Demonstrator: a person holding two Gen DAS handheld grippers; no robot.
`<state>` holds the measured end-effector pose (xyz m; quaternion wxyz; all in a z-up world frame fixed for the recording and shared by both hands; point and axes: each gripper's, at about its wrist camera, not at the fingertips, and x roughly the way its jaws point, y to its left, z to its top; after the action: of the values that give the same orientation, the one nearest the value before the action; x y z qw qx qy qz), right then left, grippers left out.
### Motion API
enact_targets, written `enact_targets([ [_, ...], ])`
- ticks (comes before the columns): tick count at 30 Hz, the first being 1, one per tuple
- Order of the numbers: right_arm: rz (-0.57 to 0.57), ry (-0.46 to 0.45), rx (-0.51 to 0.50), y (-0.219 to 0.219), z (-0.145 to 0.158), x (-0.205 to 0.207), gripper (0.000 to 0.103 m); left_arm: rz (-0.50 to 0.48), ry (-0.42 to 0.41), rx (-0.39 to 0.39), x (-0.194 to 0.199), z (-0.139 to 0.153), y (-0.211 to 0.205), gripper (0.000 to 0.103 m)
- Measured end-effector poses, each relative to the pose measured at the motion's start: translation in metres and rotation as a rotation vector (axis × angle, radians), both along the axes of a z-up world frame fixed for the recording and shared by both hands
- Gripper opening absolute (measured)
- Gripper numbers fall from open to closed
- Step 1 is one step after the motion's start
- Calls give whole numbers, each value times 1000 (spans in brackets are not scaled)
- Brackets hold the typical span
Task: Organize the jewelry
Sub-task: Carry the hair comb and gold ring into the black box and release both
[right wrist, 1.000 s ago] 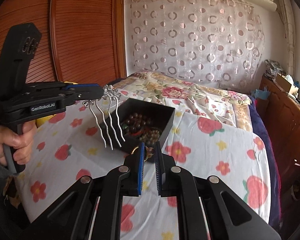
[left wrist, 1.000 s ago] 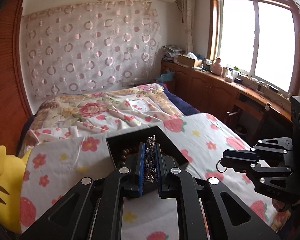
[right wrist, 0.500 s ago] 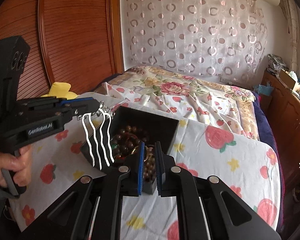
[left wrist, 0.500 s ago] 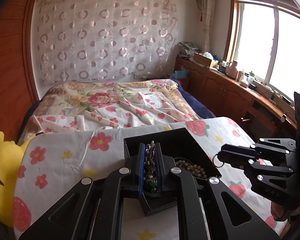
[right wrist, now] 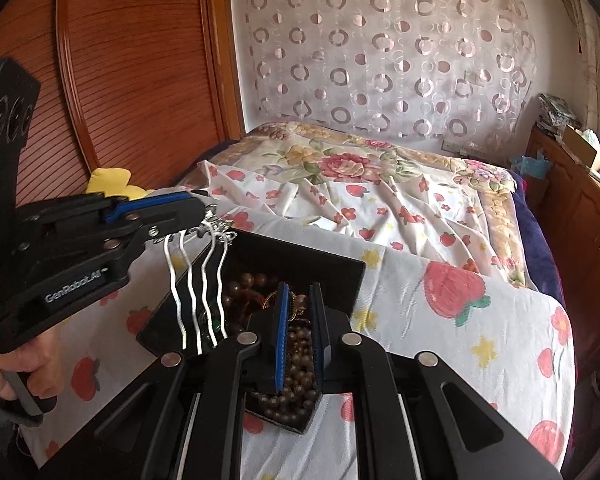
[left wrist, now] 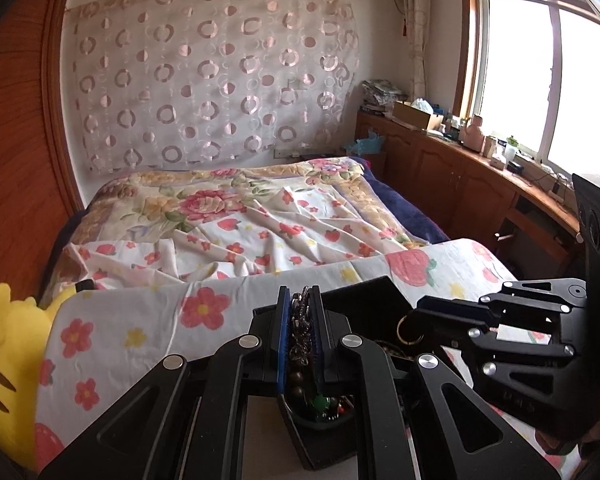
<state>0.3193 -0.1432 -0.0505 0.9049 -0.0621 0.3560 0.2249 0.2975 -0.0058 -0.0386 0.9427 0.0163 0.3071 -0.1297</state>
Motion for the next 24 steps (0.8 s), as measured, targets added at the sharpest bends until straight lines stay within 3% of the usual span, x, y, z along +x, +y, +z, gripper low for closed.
enact_targets([
  [13, -29, 10, 2, -6, -5, 5, 14, 3, 0, 12, -13, -1, 6, 11],
  [16, -32, 1, 21, -11, 0, -3, 17, 11, -14, 7, -22, 2, 7, 24],
  [18, -36, -11, 26, -15, 2, -10, 21, 13, -31, -8, -34, 4, 10, 41],
  [20, -37, -22, 32, -19, 4, -19, 24, 10, -38, -27, -47, 2, 13, 46],
  [23, -41, -39, 29, -23, 7, -30, 28, 29, -46, -16, -61, -2, 14, 64],
  [24, -40, -42, 40, -25, 8, -36, 34, 35, -51, -12, -68, -3, 14, 70],
])
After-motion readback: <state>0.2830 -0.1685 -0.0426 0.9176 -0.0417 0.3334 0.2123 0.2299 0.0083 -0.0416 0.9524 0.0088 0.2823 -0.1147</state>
